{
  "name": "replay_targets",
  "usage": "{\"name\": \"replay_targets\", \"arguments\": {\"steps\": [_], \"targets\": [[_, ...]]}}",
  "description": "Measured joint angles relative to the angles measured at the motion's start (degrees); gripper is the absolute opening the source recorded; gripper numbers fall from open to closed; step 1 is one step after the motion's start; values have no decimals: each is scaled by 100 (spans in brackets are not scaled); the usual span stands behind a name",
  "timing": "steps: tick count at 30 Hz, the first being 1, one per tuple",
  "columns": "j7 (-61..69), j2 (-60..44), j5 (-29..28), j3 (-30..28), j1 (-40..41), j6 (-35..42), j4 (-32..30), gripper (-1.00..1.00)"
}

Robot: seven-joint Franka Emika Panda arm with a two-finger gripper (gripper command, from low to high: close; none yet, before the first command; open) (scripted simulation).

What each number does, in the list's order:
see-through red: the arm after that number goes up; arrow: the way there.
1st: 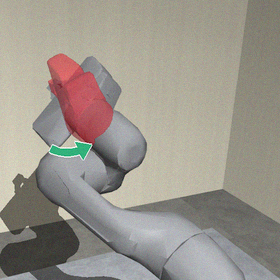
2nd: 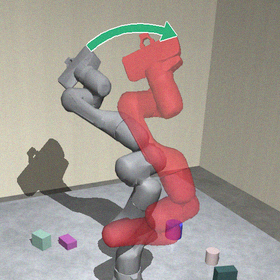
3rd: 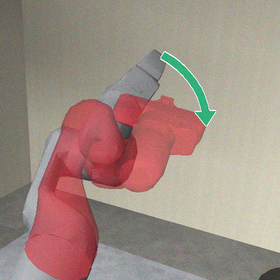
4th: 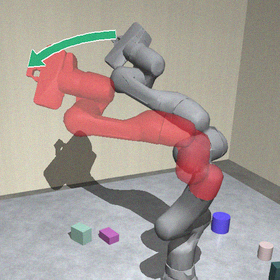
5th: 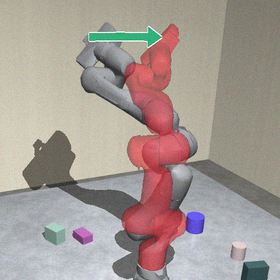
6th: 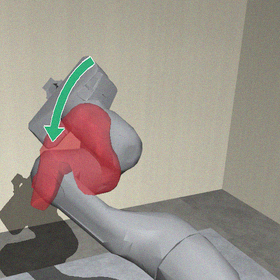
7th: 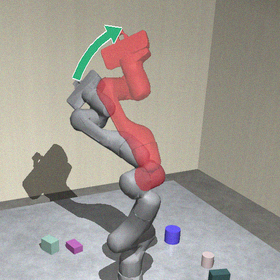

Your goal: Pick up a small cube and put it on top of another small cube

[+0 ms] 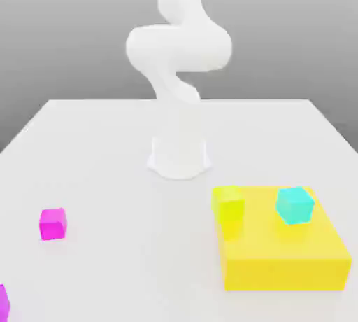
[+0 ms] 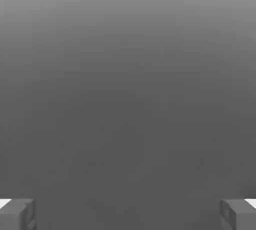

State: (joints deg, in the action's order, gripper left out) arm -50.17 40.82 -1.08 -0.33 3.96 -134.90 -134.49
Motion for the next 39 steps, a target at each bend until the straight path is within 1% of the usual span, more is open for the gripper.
{"name": "replay_targets", "arguments": {"steps": [10,15,18,21,24,27,28,34,36,39], "targets": [[-1786,-2131,-394,-432,1510,-1310,-1125,0],[-2508,-3167,-381,-813,2102,-1954,-1676,0],[-2794,-3793,-167,-1079,2483,-2346,-2009,0],[-2845,-4427,329,-1178,2750,-2741,-2303,0],[-2580,-5057,831,-895,2978,-3208,-2277,0],[-2359,-5677,1132,-489,3320,-3701,-2162,0],[-2318,-5849,1180,-383,3416,-3840,-2128,-100],[-2312,-5935,1188,-327,3469,-3916,-2112,-100],[-2369,-5742,1122,-425,3385,-3760,-2151,-100],[-2628,-5183,784,-671,3219,-3319,-2267,-100]]}}
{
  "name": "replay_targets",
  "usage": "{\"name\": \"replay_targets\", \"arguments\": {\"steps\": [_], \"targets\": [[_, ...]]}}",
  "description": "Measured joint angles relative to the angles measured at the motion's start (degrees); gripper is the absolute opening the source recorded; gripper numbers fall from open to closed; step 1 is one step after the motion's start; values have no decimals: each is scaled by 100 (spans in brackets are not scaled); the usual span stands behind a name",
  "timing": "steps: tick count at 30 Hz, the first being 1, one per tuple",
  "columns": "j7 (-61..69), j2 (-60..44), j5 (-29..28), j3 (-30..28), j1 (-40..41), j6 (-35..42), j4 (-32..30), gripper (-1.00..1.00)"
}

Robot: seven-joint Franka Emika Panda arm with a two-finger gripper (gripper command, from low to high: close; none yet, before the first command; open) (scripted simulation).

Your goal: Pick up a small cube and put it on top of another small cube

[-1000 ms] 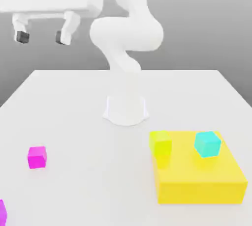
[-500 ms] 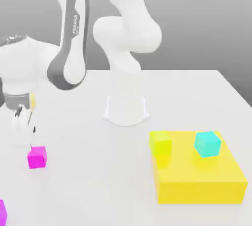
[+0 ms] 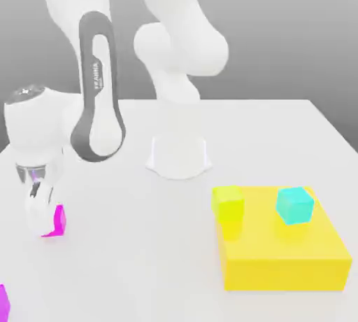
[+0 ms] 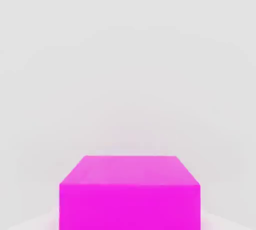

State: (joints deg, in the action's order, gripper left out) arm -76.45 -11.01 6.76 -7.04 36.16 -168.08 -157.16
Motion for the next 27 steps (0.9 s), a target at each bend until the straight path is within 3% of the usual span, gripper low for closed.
{"name": "replay_targets", "arguments": {"steps": [3,7,22,27], "targets": [[-386,595,-368,-53,-136,479,-97,-100],[-1317,1215,-366,498,-1233,1065,-53,-100],[-4559,2995,613,3245,-4038,2961,153,-100],[-5171,2455,425,3798,-4178,2368,41,-100]]}}
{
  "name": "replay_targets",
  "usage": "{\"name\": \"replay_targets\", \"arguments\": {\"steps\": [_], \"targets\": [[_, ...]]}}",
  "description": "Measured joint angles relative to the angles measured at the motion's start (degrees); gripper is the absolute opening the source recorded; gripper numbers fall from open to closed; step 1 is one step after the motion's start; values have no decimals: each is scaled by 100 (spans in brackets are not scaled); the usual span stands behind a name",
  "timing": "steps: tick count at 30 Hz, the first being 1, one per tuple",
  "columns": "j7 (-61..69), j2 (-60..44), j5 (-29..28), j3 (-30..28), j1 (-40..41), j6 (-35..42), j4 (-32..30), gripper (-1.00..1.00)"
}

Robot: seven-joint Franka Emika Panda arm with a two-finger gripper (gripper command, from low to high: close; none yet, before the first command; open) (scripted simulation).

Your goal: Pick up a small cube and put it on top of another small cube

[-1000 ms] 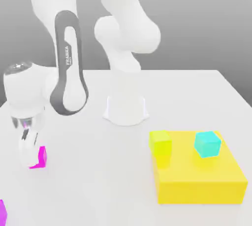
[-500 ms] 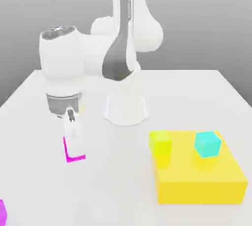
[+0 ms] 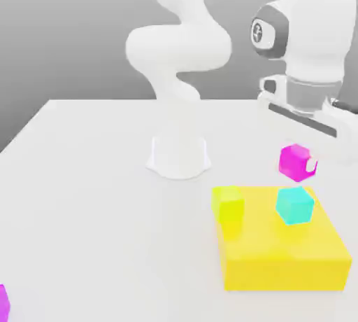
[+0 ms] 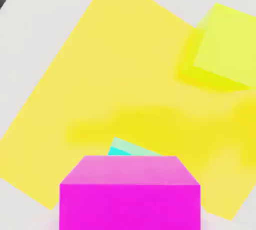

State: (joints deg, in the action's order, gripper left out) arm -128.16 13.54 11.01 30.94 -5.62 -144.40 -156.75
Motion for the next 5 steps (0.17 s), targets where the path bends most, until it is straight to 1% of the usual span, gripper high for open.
{"name": "replay_targets", "arguments": {"steps": [1,2,5], "targets": [[-54,-168,-58,60,39,-203,-40,-100],[-101,-335,-110,112,72,-408,-80,100],[-101,-335,-110,112,72,-408,-80,100]]}}
